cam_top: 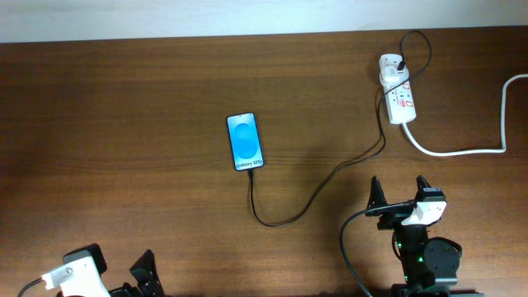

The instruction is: Plug charger to phone and switch on socket

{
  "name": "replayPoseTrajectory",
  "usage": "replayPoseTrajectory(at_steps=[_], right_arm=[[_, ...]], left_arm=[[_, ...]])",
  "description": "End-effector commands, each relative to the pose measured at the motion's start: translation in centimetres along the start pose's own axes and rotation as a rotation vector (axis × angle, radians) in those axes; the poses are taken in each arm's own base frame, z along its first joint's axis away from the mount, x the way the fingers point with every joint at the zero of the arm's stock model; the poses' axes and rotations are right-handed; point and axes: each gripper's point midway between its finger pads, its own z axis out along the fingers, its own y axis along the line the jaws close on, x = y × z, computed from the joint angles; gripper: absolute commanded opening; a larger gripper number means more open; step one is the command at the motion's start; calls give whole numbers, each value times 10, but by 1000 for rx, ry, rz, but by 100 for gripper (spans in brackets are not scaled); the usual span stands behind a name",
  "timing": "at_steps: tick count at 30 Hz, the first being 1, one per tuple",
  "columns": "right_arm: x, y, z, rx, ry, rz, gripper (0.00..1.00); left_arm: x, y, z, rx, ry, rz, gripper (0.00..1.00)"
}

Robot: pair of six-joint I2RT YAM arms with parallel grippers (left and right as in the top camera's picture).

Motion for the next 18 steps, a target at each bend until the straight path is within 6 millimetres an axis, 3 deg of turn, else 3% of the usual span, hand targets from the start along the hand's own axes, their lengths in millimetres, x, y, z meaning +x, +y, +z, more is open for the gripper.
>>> replayPoseTrajectory(at_steps=[1, 18], right_arm=[[3, -4, 0, 23, 4, -5, 98], [3, -4, 0, 23, 4, -5, 98]], left_arm=[[-1, 2, -1, -9, -8, 12, 100], [-2, -2, 0, 23, -2, 46, 99]])
